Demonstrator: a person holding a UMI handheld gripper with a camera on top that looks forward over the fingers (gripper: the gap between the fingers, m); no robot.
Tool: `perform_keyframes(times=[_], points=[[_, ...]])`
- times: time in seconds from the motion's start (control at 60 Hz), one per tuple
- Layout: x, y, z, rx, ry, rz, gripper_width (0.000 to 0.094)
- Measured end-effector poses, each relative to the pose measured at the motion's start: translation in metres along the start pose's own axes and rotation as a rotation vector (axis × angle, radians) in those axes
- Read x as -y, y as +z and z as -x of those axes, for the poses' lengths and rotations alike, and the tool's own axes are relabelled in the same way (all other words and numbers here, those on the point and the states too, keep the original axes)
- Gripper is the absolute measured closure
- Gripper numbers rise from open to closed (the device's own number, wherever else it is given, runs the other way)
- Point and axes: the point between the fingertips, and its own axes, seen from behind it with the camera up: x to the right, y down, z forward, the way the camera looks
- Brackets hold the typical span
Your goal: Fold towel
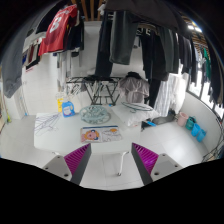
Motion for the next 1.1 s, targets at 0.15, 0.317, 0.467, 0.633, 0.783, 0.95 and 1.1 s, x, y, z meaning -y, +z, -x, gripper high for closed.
perform_keyframes(times=[0.15,0.317,0.467,0.633,0.783,0.95,1.1], points=[[-0.013,0.012,0.061,0.089,-0.012,0.017,0.0085],[-0.017,0.036,0.128,0.161,-0.027,0.029,0.0084],[-0.02,0.059,0.181,0.187,-0.022,0.031,0.0083],[-0.033,0.103,0.226,0.182,-0.033,0.012,0.0082],[-0.034,0.163,0.252,0.191,-0.066,-0.073,0.0078],[-0.046,0.251,0.266,0.177,-0.091,-0.084,0.0083],[-0.058,0.33,0.273,0.155,-0.082,-0.082,0.0081]])
